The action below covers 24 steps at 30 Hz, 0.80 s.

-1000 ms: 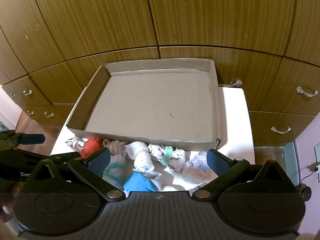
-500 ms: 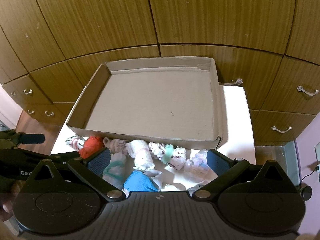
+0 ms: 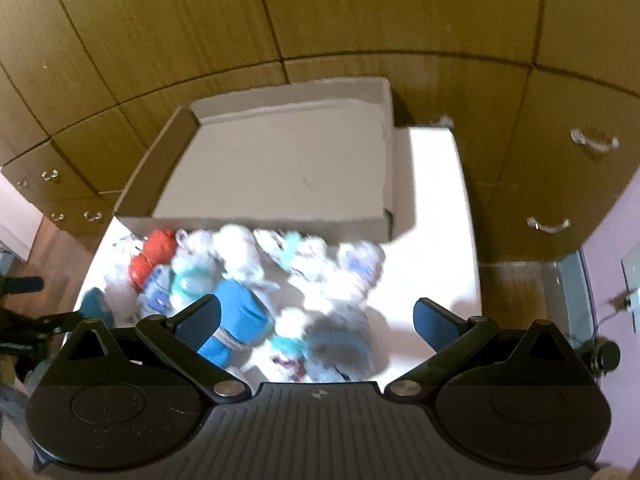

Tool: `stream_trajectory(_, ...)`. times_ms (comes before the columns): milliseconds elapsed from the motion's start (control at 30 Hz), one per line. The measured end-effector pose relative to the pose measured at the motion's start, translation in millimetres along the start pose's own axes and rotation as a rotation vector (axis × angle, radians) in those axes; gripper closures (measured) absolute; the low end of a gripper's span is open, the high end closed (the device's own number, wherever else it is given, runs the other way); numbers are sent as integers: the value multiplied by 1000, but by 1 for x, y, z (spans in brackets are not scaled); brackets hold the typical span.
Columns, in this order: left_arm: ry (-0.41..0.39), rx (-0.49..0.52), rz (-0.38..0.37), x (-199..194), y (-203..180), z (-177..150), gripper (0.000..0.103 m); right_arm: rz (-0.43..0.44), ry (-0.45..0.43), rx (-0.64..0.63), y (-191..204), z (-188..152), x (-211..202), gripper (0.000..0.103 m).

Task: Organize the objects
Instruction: 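Grasp the blue sock roll with left tool while right tool grasps grey sock roll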

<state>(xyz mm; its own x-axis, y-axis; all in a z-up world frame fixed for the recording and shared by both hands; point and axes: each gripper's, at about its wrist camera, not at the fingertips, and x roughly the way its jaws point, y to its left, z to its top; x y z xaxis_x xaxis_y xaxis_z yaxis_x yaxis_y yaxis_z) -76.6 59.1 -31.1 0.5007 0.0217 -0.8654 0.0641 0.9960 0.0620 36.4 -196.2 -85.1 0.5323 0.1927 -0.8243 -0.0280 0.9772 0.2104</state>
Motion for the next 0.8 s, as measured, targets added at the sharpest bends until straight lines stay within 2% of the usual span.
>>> stream_trajectory(100,-6,23,-27,5,-2,-13,1,-7,18,11,-7,-9,4,1)
stream_trajectory(200,15,21,-31,18,-3,-18,6,0,39,29,-12,-15,13,1)
stream_trajectory(333,20,25,-57,30,-5,-21,8,5,57,48,-16,-19,26,1)
stream_trajectory(467,6,35,-79,38,-7,-24,12,2,66,52,-19,-19,35,1)
stream_trajectory(667,-27,35,-105,40,-6,-26,22,-2,69,61,-24,-22,44,5)
stream_trajectory(700,-31,32,-108,39,-6,-26,26,3,69,64,-25,-22,45,10)
stream_trajectory(800,-58,50,-93,36,-8,-28,39,16,69,69,-27,-23,46,37)
